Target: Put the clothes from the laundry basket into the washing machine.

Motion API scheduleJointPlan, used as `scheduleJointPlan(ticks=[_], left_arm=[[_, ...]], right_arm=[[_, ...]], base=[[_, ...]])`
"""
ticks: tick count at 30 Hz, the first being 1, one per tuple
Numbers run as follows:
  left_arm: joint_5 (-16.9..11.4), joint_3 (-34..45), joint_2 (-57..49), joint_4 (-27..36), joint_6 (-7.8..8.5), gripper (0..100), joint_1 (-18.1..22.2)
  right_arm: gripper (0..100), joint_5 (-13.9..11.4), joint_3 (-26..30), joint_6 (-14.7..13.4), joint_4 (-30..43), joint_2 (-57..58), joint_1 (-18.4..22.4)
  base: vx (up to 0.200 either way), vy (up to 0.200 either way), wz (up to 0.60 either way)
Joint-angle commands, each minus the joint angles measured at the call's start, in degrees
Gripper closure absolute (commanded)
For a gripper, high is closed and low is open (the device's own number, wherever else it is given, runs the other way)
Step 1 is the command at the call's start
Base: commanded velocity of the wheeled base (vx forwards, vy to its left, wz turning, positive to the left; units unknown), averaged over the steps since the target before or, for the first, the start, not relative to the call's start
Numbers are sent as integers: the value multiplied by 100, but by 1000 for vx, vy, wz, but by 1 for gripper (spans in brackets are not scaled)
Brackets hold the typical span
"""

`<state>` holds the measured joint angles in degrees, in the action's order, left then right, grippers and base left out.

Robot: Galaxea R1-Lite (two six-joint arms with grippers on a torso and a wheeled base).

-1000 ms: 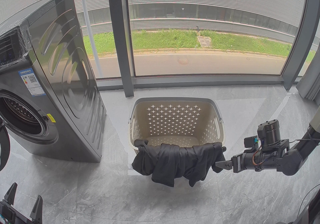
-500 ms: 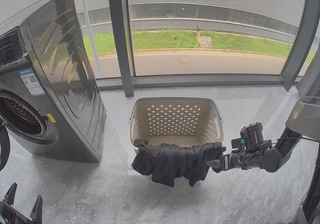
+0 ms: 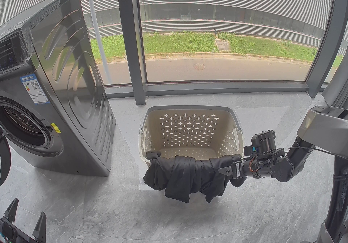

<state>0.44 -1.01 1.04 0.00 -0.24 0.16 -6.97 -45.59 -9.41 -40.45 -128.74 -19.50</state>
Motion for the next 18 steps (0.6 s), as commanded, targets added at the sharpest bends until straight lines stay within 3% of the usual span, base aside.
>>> scheduleJointPlan(ticks=[1, 14, 15, 18], left_arm=[[0, 101, -95, 0, 16, 0, 11], [0, 101, -95, 0, -2, 0, 2], [0, 92, -95, 0, 7, 0, 11], [0, 101, -95, 0, 7, 0, 2]], right_arm=[[0, 3, -117, 1, 11, -81, -1], [0, 135, -310, -8, 11, -160, -53], [100, 135, -301, -8, 11, -160, -53], [100, 135, -266, -8, -7, -160, -62]], base=[[0, 0, 0], [0, 0, 0], [0, 0, 0], [0, 0, 0]])
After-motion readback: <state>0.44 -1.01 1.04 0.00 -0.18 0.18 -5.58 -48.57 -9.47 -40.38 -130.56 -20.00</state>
